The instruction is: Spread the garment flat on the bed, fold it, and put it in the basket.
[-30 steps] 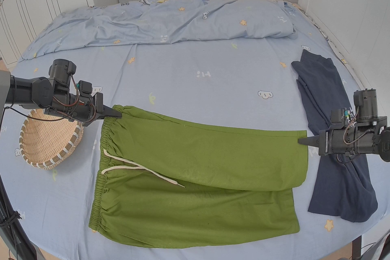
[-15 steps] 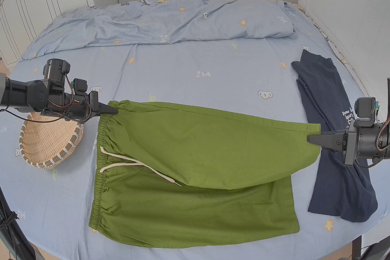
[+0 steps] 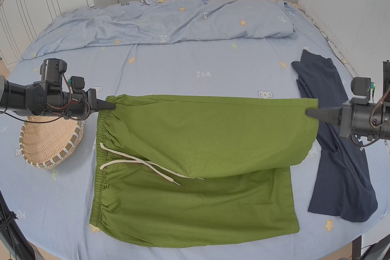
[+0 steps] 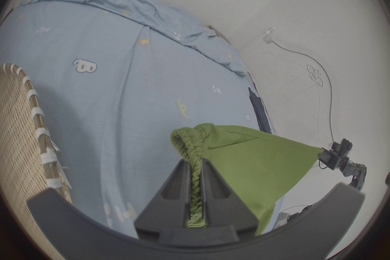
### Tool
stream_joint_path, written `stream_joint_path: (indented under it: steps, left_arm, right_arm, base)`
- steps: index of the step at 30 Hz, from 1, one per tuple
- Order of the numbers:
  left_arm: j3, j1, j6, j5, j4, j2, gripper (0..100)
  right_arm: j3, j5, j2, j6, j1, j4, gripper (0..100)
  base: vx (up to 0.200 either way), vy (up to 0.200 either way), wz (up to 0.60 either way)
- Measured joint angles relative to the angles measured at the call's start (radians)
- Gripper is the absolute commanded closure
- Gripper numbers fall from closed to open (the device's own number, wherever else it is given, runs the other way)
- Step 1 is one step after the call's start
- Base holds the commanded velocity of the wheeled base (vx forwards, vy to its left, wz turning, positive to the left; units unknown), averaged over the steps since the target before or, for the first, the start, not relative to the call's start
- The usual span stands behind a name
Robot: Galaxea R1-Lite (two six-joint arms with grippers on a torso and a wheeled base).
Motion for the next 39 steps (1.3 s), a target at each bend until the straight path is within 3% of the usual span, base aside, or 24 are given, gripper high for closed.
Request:
stream_joint_path:
  steps: [19,39]
  left_arm:
    - [0.026,0.043,0.000,0.007,-0.163,0.013,100]
    - [0.008,0.066,-0.010,0.024,-0.367,0.119,100]
  right_arm:
    - [-0.534,-0.012,0.463,-0.003,-0.090,-0.051,100]
    - [-0.864,-0.077,0.749,-0.011,-0.135,-0.028,100]
  base:
    - [0.000,0.000,0.00]
    - [0.000,0.000,0.00]
